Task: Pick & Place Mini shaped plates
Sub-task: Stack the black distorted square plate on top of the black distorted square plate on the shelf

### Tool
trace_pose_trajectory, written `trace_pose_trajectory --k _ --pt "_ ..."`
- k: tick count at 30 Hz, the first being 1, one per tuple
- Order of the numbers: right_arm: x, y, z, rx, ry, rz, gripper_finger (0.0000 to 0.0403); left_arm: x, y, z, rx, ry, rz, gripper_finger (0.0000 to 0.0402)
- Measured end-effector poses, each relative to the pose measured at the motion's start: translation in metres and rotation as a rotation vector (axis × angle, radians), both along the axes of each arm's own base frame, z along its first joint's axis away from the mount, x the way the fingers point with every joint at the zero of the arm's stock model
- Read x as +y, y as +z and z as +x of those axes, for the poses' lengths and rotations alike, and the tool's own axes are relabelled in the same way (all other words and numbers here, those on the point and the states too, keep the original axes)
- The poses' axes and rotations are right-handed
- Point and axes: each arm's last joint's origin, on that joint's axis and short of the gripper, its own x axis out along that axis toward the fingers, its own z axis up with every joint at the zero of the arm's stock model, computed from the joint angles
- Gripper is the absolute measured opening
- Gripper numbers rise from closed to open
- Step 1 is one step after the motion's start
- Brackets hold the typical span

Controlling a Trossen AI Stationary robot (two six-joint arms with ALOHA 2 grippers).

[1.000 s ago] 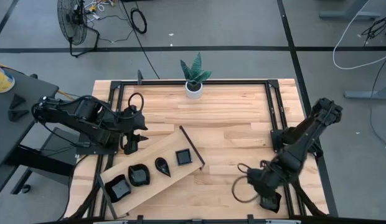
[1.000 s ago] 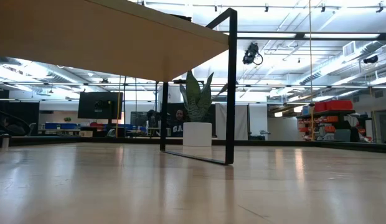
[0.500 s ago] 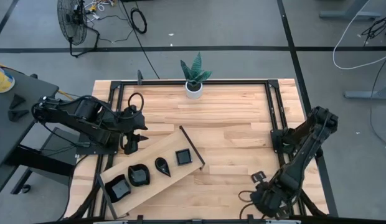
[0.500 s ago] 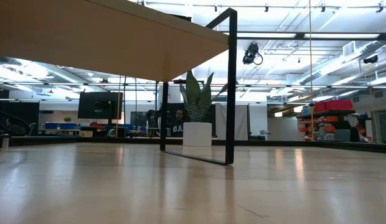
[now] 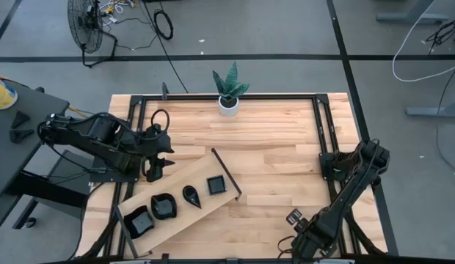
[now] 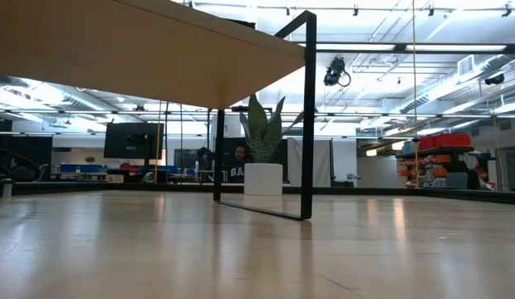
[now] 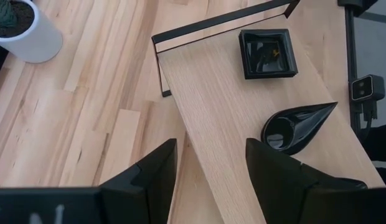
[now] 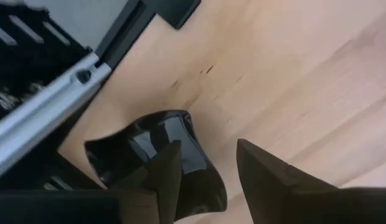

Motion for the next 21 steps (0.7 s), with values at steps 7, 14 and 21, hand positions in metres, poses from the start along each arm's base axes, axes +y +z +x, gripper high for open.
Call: trace_pose_trajectory --k 7,14,21 --pt "-0.001 -0.011 -0.001 0.002 0.085 -0.004 0.0157 0.0 0.0 0.0 0.0 0.001 0.001 0.0195" --pt "-0.015 -0.037 -0.012 0.076 0.066 -0.059 0.0157 0.0 0.0 0.0 0.0 0.001 0.001 0.0195" --pt "-0.018 -0.048 -0.013 0.057 0.095 -0.029 0.0157 0.0 0.0 0.0 0.0 0.002 0.0 0.0195"
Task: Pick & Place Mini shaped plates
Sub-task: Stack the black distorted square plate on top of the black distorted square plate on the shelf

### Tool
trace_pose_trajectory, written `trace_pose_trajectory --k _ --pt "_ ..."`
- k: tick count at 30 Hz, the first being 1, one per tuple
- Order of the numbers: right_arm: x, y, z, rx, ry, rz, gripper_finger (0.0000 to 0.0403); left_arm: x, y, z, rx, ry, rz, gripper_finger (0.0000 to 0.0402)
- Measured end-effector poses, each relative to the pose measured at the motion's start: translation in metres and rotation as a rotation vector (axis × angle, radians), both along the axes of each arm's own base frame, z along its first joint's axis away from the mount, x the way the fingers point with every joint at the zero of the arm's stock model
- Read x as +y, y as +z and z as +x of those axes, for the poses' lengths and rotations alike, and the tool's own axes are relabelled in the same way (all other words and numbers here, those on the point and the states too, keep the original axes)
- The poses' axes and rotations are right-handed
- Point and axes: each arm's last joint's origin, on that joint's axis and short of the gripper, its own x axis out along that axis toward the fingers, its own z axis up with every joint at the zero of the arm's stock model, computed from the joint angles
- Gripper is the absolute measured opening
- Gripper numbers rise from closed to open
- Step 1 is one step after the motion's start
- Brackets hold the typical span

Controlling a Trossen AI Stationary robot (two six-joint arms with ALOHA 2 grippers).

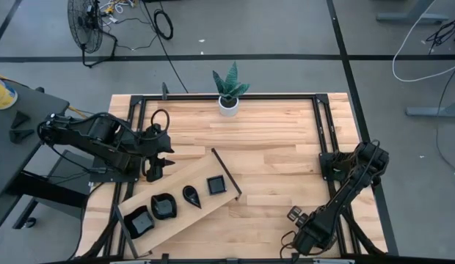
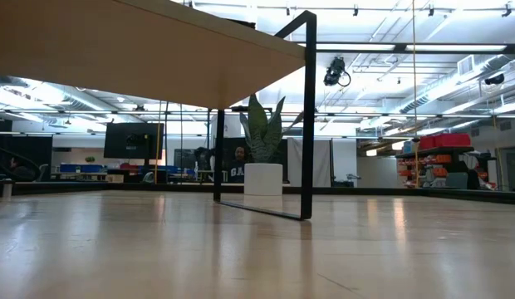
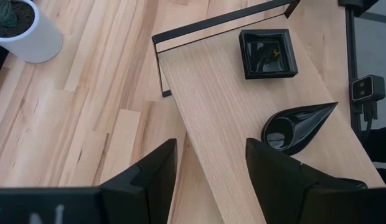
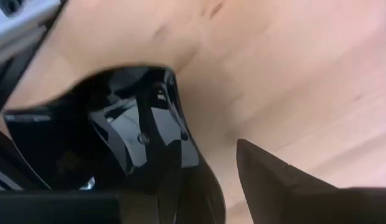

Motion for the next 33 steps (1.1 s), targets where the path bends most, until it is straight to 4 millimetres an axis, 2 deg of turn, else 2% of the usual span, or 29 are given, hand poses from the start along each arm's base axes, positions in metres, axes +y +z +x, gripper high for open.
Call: trace_pose_trajectory --k 10,26,33 --pt "0.0069 0.0013 0.0064 -0.047 -0.02 0.074 0.0146 -0.0001 -0.0001 0.0001 0.0 0.0 0.0 0.0195" --pt "0.0091 0.0022 0.006 -0.008 -0.045 0.114 0.0009 0.0 -0.0001 0.0001 0.0 0.005 -0.004 0.0195" --pt "0.009 0.0038 0.006 0.004 -0.16 0.096 0.0003 0.0002 0.0 0.0001 -0.001 0.01 0.001 0.0195"
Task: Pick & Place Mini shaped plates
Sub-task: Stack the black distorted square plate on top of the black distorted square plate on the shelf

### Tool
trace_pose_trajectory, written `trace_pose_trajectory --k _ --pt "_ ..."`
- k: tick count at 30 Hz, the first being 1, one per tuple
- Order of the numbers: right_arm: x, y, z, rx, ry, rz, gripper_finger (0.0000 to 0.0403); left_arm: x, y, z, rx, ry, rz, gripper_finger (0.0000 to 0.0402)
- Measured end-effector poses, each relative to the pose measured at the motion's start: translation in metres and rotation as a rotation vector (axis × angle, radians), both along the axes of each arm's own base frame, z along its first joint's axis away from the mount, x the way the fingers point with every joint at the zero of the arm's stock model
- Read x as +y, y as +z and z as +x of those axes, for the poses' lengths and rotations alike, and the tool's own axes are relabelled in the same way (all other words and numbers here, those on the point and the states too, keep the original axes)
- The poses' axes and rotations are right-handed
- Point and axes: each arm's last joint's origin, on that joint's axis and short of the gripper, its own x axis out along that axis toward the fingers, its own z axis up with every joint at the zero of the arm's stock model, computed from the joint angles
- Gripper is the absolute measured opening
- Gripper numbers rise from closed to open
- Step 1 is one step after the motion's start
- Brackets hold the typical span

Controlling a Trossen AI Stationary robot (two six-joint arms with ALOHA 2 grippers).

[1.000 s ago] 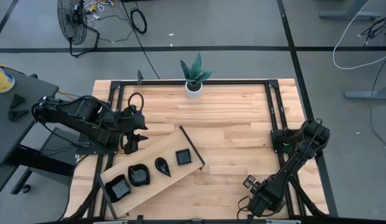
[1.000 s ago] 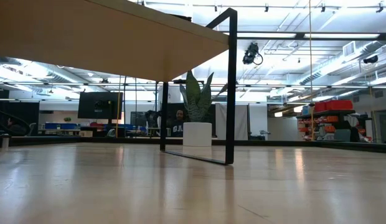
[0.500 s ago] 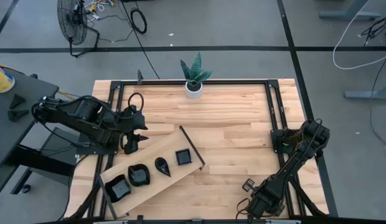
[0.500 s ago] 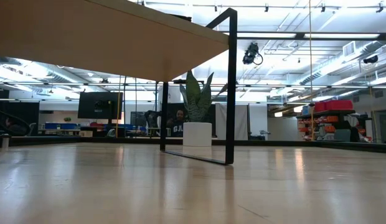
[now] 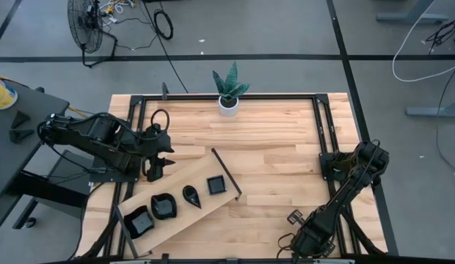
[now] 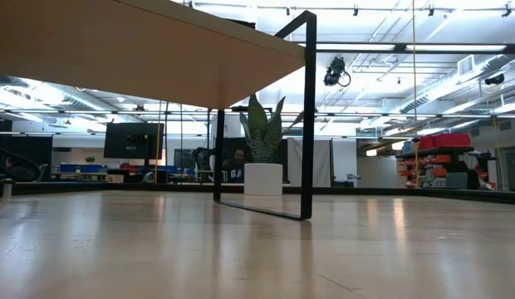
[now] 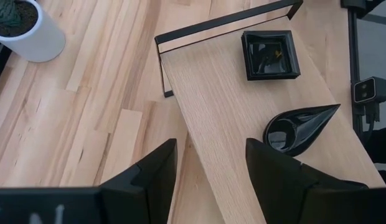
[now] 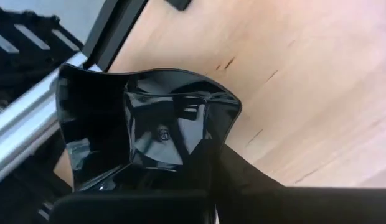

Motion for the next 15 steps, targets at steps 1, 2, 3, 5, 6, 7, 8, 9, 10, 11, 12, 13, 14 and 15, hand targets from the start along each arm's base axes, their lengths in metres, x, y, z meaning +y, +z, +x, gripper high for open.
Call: trace_pose_trajectory --k 1,2,3,5,6,7,8,9,10,11,12,13,14,15 --pt "0.0 0.001 0.0 0.0 -0.016 -0.001 0.0002 0.0 0.0 0.0 0.0 0.0 0.001 0.0195" --pt "0.0 0.002 0.0 0.0 -0.033 -0.002 0.0002 0.0 0.0 0.0 0.0 0.0 0.001 0.0195" --pt "-0.001 0.003 0.0 0.001 -0.048 -0.004 0.0002 0.0 0.0 0.0 0.0 0.001 0.001 0.0195" --pt "-0.002 0.004 0.001 0.005 -0.09 -0.006 0.0002 0.0 0.0 0.0 -0.002 0.007 0.005 0.0195" --pt "-0.003 0.005 0.002 0.008 -0.117 -0.009 0.0001 0.0 0.0 0.0 -0.002 0.012 0.001 0.0195" --pt "-0.004 0.007 0.003 0.012 -0.144 -0.013 0.0001 0.0 0.0 0.0 -0.003 0.016 -0.002 0.0195" --pt "-0.006 0.007 0.004 0.011 -0.175 -0.019 0.0001 0.0 0.0 0.0 -0.003 0.016 -0.002 0.0195" --pt "-0.007 0.008 0.006 0.01 -0.207 -0.027 0.0001 0.0 0.0 0.0 -0.003 0.016 -0.003 0.0195" --pt "-0.009 0.009 0.007 0.003 -0.243 -0.037 0.0001 0.0 0.0 0.0 -0.003 0.016 -0.003 0.0195" --pt "-0.011 0.011 0.009 -0.008 -0.28 -0.046 0.0001 0.0 0.0 0.0 -0.003 0.016 -0.003 0.0195" --pt "-0.013 0.013 0.012 -0.019 -0.316 -0.052 0.0001 0.0 0.0 0.0 -0.003 0.016 -0.002 0.0195" --pt "-0.016 0.015 0.014 -0.032 -0.351 -0.057 0.0001 0.0 0.0 0.0 -0.003 0.016 -0.002 0.0195" --pt "-0.019 0.017 0.017 -0.045 -0.378 -0.064 0.0001 0.0 0.0 0.0 -0.003 0.015 -0.002 0.0195" --pt "-0.021 0.018 0.019 -0.057 -0.402 -0.068 0.0001 0.0 0.0 0.0 -0.003 0.015 -0.002 0.0195"
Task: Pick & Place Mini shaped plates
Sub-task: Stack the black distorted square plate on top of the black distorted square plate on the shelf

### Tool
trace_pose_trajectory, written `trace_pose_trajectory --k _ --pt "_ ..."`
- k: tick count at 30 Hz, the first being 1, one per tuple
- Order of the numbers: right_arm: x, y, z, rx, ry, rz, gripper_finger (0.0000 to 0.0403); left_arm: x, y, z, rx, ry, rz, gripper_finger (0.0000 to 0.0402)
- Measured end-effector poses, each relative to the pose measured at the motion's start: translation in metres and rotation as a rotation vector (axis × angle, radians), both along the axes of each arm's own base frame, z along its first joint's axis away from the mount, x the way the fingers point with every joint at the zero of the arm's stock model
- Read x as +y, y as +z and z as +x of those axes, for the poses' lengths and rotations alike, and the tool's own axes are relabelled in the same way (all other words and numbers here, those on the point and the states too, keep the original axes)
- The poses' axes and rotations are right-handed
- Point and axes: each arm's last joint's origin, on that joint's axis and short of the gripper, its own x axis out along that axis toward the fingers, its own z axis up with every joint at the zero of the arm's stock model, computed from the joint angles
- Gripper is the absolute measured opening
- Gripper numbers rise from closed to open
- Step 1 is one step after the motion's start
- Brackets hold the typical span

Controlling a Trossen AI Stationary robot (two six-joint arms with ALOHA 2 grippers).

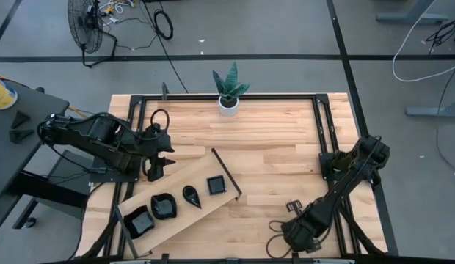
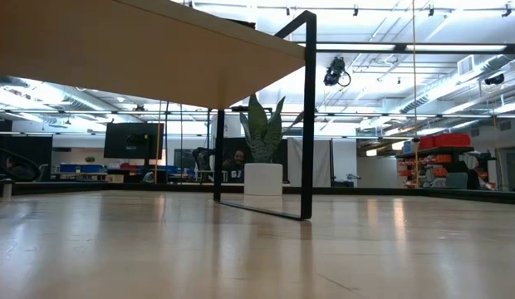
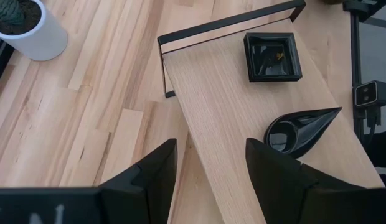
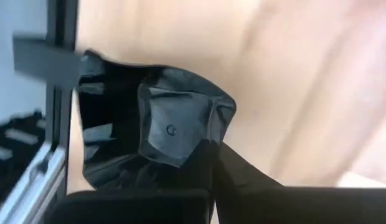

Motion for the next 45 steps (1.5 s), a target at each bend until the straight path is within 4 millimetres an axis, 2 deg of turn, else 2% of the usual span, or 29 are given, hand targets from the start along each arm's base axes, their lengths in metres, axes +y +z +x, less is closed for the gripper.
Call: trace_pose_trajectory --k 5,10,16,22,27,36,40,45 --pt "-0.018 0.009 0.008 -0.024 -0.083 -0.053 0.0 0.0 0.0 0.0 0.0 -0.003 0.002 0.0195" --pt "-0.042 0.005 0.017 -0.027 -0.209 -0.082 0.0 0.0 0.0 0.0 0.0 -0.002 0.002 0.0195" --pt "-0.089 -0.004 0.021 -0.078 -0.556 -0.051 0.0 0.0 0.0 0.0 -0.002 -0.004 0.023 0.0195" --pt "-0.136 0.0 0.017 -0.13 -0.894 0.051 0.0 0.001 0.0 0.0 -0.007 0.004 0.058 0.0195" --pt "-0.172 0.002 0.017 -0.131 -1.285 0.143 0.0 0.003 0.0 0.0 -0.013 0.029 0.093 0.0195" --pt "-0.232 0.0 0.054 -0.329 -1.667 0.411 0.0 0.005 0.001 0.0 -0.023 0.058 0.167 0.0195" --pt "-0.268 -0.011 0.064 -0.357 -1.823 0.414 0.0 0.005 0.001 0.0 -0.021 0.058 0.167 0.0195" --pt "-0.305 -0.011 0.086 -0.412 -1.866 0.388 0.0 0.017 0.0 0.002 -0.006 0.095 0.099 0.0195"
